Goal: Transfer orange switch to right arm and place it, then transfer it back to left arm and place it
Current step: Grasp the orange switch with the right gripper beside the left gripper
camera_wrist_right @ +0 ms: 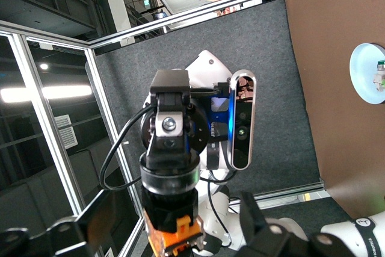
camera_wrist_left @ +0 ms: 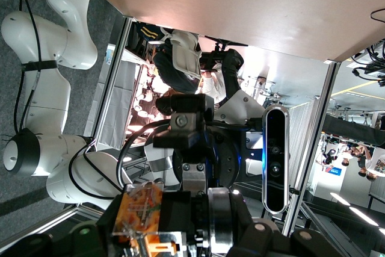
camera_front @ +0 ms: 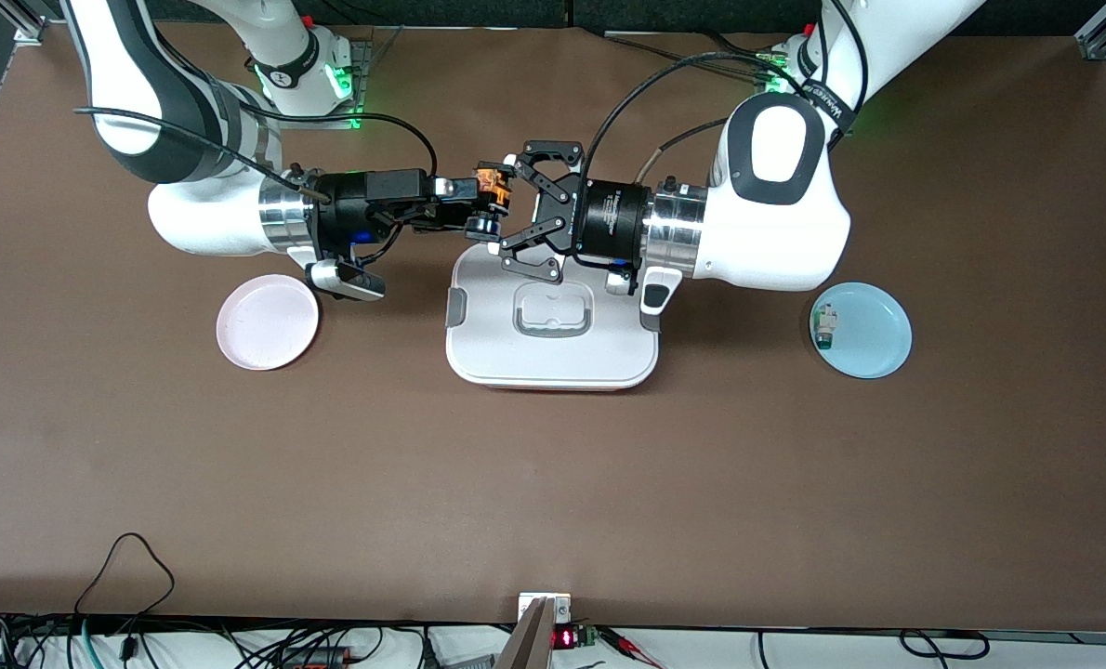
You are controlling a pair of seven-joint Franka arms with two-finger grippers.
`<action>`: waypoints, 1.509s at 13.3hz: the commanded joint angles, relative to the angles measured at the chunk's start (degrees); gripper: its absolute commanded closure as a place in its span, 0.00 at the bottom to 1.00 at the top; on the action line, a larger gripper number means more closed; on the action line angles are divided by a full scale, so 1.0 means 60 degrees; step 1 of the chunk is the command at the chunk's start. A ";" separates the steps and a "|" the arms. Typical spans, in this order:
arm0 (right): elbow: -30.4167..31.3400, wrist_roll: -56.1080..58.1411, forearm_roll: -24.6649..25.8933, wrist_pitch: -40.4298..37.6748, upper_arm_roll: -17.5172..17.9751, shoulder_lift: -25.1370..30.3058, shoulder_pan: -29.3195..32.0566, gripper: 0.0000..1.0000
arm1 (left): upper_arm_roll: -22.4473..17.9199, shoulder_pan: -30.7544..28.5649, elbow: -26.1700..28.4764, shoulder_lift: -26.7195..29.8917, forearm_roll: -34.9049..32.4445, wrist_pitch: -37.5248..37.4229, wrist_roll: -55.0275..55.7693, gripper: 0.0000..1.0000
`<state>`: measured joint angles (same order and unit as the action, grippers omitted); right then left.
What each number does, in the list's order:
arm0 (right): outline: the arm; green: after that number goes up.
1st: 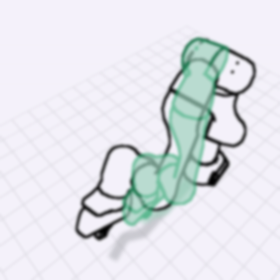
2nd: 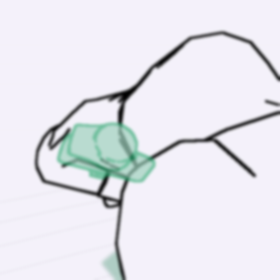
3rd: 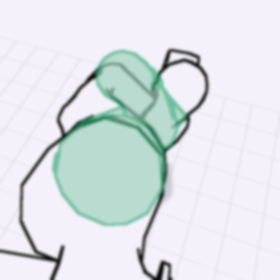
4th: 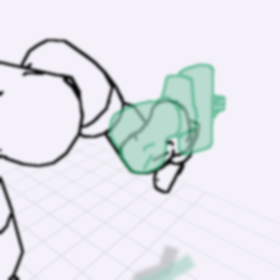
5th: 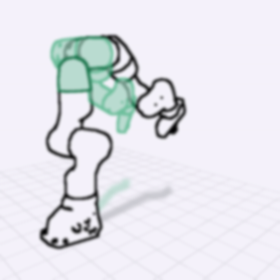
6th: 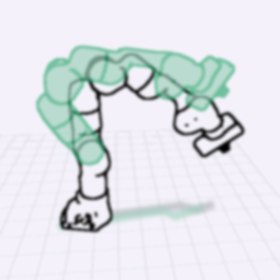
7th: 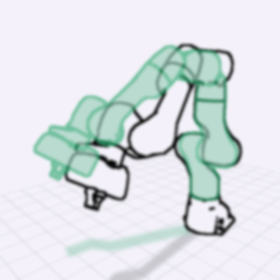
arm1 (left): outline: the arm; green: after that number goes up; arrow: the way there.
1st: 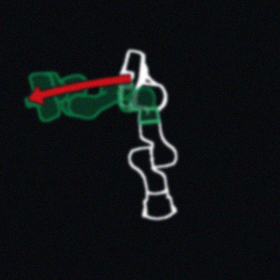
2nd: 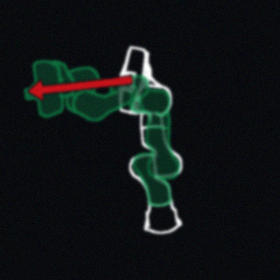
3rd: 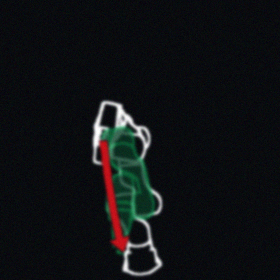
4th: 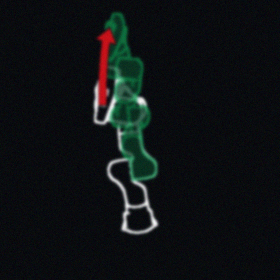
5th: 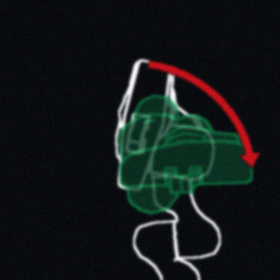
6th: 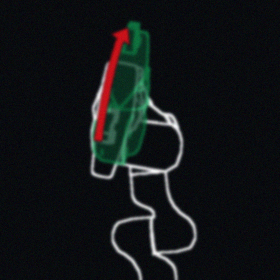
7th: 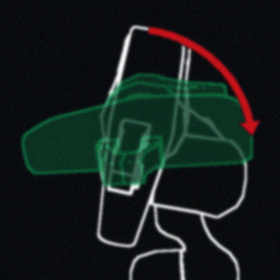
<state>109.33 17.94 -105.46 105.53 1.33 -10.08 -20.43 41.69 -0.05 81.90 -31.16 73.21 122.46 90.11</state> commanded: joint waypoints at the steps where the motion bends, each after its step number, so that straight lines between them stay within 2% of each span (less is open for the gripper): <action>1: -0.0028 0.0042 -0.0222 0.0181 0.0042 0.0097 -0.0022 0.34 | -0.0079 0.0170 -0.0306 -0.0124 0.0146 0.0097 0.0172 0.85; 2: -0.0072 0.0042 -0.0222 0.0152 0.0042 0.0097 -0.0022 0.47 | -0.0079 0.0170 -0.0306 -0.0124 0.0146 0.0097 0.0172 0.85; 4: -0.0087 0.0057 -0.0222 0.0151 0.0042 0.0112 -0.0022 0.65 | -0.0079 0.0170 -0.0306 -0.0124 0.0146 0.0082 0.0172 0.85; 6: -0.0160 0.0348 -0.0222 0.0166 0.0042 0.0127 -0.0008 0.74 | -0.0079 0.0170 -0.0306 -0.0124 0.0146 0.0082 0.0186 0.85; 7: -0.0160 0.0437 -0.0222 0.0151 0.0042 0.0141 0.0007 0.76 | -0.0079 0.0170 -0.0306 -0.0167 0.0146 0.0082 0.0216 0.84; 12: -0.0160 0.0467 -0.0222 0.0093 0.0042 0.0127 0.0022 0.77 | -0.0064 0.0170 -0.0306 -0.0182 0.0132 0.0082 0.0230 0.80; 13: -0.0160 0.0467 -0.0222 0.0093 0.0042 0.0127 0.0022 0.77 | -0.0079 0.0185 -0.0306 -0.0182 0.0161 0.0082 0.0259 0.74; 14: -0.0160 0.0467 -0.0222 0.0093 0.0042 0.0127 0.0022 0.77 | -0.0065 0.0185 -0.0306 -0.0226 0.0190 0.0082 0.0390 0.56; 16: -0.0160 0.0467 -0.0222 0.0093 0.0042 0.0127 0.0022 0.77 | -0.0094 0.0170 -0.0364 -0.0270 0.0088 0.0082 0.0524 0.00; 20: -0.0160 0.0482 -0.0222 0.0078 0.0042 0.0127 0.0051 0.77 | -0.0094 0.0185 -0.0511 -0.0299 0.0087 0.0082 0.0538 0.00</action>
<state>108.58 20.05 -105.74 105.72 1.32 -9.82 -20.36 41.41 0.08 81.02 -31.67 73.57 122.51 92.00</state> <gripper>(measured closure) 0.577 0.000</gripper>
